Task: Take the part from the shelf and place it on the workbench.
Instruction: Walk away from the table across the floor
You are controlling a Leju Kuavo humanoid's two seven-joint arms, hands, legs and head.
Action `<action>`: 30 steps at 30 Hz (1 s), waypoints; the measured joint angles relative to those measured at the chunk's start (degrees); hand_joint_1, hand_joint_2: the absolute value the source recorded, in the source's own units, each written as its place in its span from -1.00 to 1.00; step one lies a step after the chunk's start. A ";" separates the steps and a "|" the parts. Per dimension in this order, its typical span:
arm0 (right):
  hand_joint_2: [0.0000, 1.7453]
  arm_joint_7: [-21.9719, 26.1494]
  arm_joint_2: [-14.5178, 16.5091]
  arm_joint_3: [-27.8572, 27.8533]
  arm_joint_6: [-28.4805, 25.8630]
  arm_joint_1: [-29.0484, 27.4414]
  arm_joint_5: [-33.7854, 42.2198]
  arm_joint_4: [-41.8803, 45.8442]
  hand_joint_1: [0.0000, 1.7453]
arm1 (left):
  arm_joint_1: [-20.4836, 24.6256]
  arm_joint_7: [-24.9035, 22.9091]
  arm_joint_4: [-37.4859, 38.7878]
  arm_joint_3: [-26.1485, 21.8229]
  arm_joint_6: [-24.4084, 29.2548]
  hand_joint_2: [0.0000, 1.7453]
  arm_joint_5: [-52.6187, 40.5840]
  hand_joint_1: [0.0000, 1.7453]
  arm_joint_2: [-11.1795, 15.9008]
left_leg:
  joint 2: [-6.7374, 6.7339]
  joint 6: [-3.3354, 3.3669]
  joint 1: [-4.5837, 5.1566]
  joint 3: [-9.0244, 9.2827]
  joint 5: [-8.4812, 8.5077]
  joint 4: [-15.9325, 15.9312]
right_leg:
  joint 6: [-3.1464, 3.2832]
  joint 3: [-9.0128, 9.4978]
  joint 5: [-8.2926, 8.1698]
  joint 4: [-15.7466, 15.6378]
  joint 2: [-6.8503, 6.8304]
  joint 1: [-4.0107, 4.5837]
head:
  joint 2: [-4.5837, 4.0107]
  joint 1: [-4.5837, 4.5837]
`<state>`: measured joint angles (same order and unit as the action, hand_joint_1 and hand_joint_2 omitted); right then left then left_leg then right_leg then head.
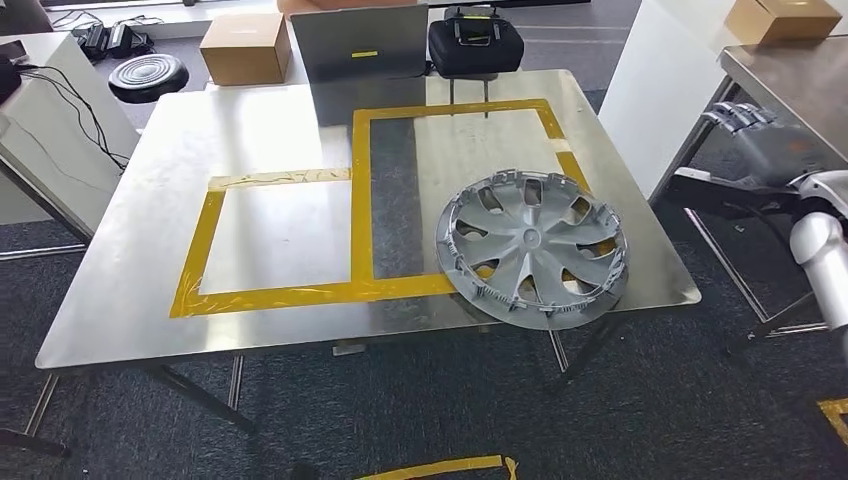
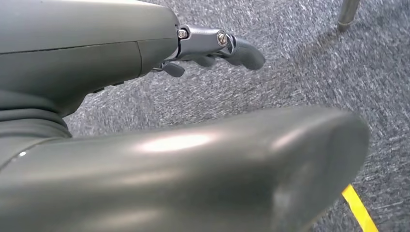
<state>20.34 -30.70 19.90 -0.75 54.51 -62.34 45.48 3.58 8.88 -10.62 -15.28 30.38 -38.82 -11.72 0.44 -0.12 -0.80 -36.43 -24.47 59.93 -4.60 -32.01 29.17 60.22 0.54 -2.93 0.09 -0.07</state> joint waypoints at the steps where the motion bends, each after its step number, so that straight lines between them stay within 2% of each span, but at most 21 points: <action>1: -1.00 -0.12 0.02 0.34 -0.29 -0.26 -0.10 0.21 -1.00 | 0.01 -0.08 -0.01 -0.04 -0.04 -1.00 -0.04 -1.00 0.00 | 0.14 -0.44 0.07 -0.22 0.23 0.07 | 0.79 -0.38 -0.17 0.41 0.24 0.19 | 0.00 0.01; 3: -1.00 -0.54 0.13 1.06 -0.97 -0.63 -0.64 0.59 -1.00 | 0.01 -0.16 -0.01 -0.15 -0.17 -1.00 -0.10 -1.00 0.02 | 0.22 -1.23 0.01 -0.76 0.36 0.32 | 2.24 -1.16 -0.35 0.36 0.13 0.15 | 0.00 0.25; 4: -1.00 -0.80 0.22 1.51 -1.26 -0.66 -1.01 0.71 -1.00 | 0.00 -0.19 -0.01 -0.20 -0.23 -1.00 -0.10 -1.00 0.03 | 0.16 -1.50 -0.07 -1.20 -0.56 1.09 | 2.82 -1.58 -0.73 0.36 0.03 0.17 | 0.00 0.39; 5: -1.00 -1.06 0.30 1.95 -1.50 -0.61 -1.44 0.74 -1.00 | 0.01 -0.20 0.00 -0.22 -0.30 -1.00 -0.09 -1.00 0.03 | 0.06 -1.67 -0.14 -1.94 -2.34 2.92 | 3.37 -2.00 -1.15 0.31 -0.07 0.20 | 0.00 0.50; 7: -1.00 -1.59 0.54 2.76 -1.86 -0.55 -2.08 0.74 -1.00 | 0.05 -0.23 0.00 -0.25 -0.34 -1.00 0.06 -1.00 0.01 | -0.08 -1.77 -0.13 -4.02 -7.46 9.59 | 4.02 -2.93 -2.00 0.27 -0.16 0.52 | 0.00 0.71; 8: -1.00 -1.88 0.72 3.15 -2.03 -0.53 -2.37 0.74 -1.00 | 0.07 -0.27 0.00 -0.27 -0.34 -1.00 0.15 -1.00 0.01 | -0.08 -1.75 -0.11 -4.94 -9.43 13.12 | 4.17 -3.48 -2.44 0.28 -0.17 0.74 | 0.00 0.79; 9: -1.00 -2.20 0.93 3.53 -2.21 -0.52 -2.64 0.74 -1.00 | 0.08 -0.32 0.00 -0.31 -0.34 -1.00 0.23 -1.00 0.01 | -0.07 -1.65 -0.07 -5.26 -10.43 15.55 | 4.27 -4.06 -2.89 0.29 -0.17 0.98 | 0.00 0.86; 10: -1.00 -2.50 1.14 3.86 -2.39 -0.52 -2.86 0.74 -1.00 | 0.09 -0.41 0.00 -0.36 -0.34 -1.00 0.26 -1.00 0.01 | -0.07 -1.42 0.00 -4.70 -10.31 16.11 | 4.30 -4.64 -3.34 0.31 -0.18 1.20 | 0.00 0.90; 11: -1.00 -2.76 1.30 4.14 -2.57 -0.50 -3.03 0.74 -1.00 | 0.11 -0.51 0.00 -0.41 -0.34 -1.00 0.27 -1.00 0.01 | -0.07 -1.06 0.11 -3.06 -9.28 14.48 | 4.27 -5.20 -3.79 0.31 -0.19 1.40 | 0.00 0.94; 14: -1.00 -3.62 1.60 4.61 -3.09 -0.33 -3.46 0.74 -1.00 | 0.26 -0.67 -0.06 -0.50 -0.34 -1.00 0.27 -1.00 0.02 | -0.10 0.36 0.83 4.55 -6.68 3.58 | 3.86 -6.23 -5.02 0.25 -0.38 1.70 | 0.00 0.96; 16: -1.00 -4.07 1.74 4.84 -3.62 -0.25 -3.77 0.76 -1.00 | 0.37 -0.68 -0.11 -0.53 -0.35 -1.00 0.27 -1.00 0.01 | -0.13 0.75 1.38 6.27 -6.50 0.23 | 3.13 -6.28 -5.87 -0.07 -0.57 1.55 | 0.00 1.01; 18: -1.00 -4.28 1.84 5.14 -4.11 -0.34 -4.04 0.79 -1.00 | 0.37 -0.72 -0.10 -0.57 -0.35 -1.00 0.27 -1.00 -0.01 | -0.19 1.28 1.52 5.77 -5.34 -0.35 | 2.27 -6.34 -6.73 -0.58 -0.65 1.34 | 0.00 1.10; 19: -1.00 -4.45 1.87 5.29 -4.28 -0.41 -4.19 0.80 -1.00 | 0.36 -0.76 -0.09 -0.59 -0.35 -1.00 0.27 -1.00 -0.02 | -0.27 1.76 1.46 5.44 -4.58 -0.76 | 1.95 -6.65 -6.27 -0.41 -0.64 1.30 | 0.00 1.08; 20: -1.00 -4.66 1.87 5.39 -4.39 -0.48 -4.30 0.81 -1.00 | 0.34 -0.79 -0.09 -0.61 -0.35 -1.00 0.27 -1.00 -0.04 | -0.37 2.20 1.33 5.00 -3.68 -1.22 | 1.71 -7.20 -4.75 0.70 -0.62 1.30 | 0.00 0.99; 21: -1.00 -4.88 1.87 5.48 -4.46 -0.53 -4.38 0.81 -1.00 | 0.34 -0.81 -0.08 -0.61 -0.35 -1.00 0.27 -1.00 -0.09 | -0.47 2.54 1.23 4.39 -2.80 -1.56 | 1.54 -8.01 -2.29 2.99 -0.59 1.28 | 0.00 0.91; 23: -1.00 -5.09 1.87 5.64 -4.44 -0.69 -4.46 0.81 -1.00 | 0.32 -0.81 -0.08 -0.61 -0.36 -1.00 0.27 -1.00 -0.17 | -0.55 2.93 1.33 2.72 -1.39 -1.63 | 1.15 -9.76 2.88 9.77 -0.57 1.37 | 0.00 0.75; 24: -1.00 -5.10 1.87 5.70 -4.44 -0.87 -4.47 0.81 -1.00 | 0.31 -0.80 -0.07 -0.62 -0.35 -1.00 0.27 -1.00 -0.19 | -0.57 2.97 1.38 1.84 -0.78 -1.55 | 1.01 -10.14 4.05 12.68 -0.57 1.39 | 0.00 0.73; 25: -1.00 -5.11 1.87 5.76 -4.45 -1.06 -4.46 0.81 -1.00 | 0.31 -0.79 -0.07 -0.62 -0.35 -1.00 0.27 -1.00 -0.20 | -0.59 2.98 1.42 0.95 -0.20 -1.40 | 0.93 -9.80 3.92 14.11 -0.57 1.39 | 0.00 0.71; 26: -1.00 -5.15 1.87 5.82 -4.51 -1.22 -4.44 0.81 -1.00 | 0.31 -0.76 -0.07 -0.63 -0.38 -1.00 0.28 -1.00 -0.20 | -0.60 2.93 1.43 0.04 0.35 -1.20 | 0.92 -8.56 2.83 13.72 -0.57 1.39 | 0.00 0.69; 28: -1.00 -5.65 1.87 5.92 -4.95 -1.35 -4.59 0.87 -1.00 | 0.34 -0.75 -0.08 -0.64 -0.49 -1.00 0.43 -1.00 -0.26 | -0.60 2.65 1.43 -1.67 1.34 -0.57 | 1.10 -3.39 0.84 7.69 -0.62 1.41 | 0.00 0.64; 30: -1.00 -6.47 1.91 5.94 -5.70 -1.48 -4.91 1.09 -1.00 | 0.38 -0.95 -0.10 -0.66 -0.72 -1.00 0.54 -1.00 -0.30 | -0.53 2.09 1.53 -2.66 2.17 -0.04 | 1.81 1.16 1.30 1.16 -0.59 1.74 | 0.00 0.66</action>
<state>13.87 -28.80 25.85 -6.46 53.03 -67.25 46.57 3.96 7.93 -10.73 -15.94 29.65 -38.29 -12.03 -0.09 1.97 0.73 -39.09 -22.29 59.89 -2.79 -30.85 30.48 61.38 -0.05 -1.19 0.09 0.59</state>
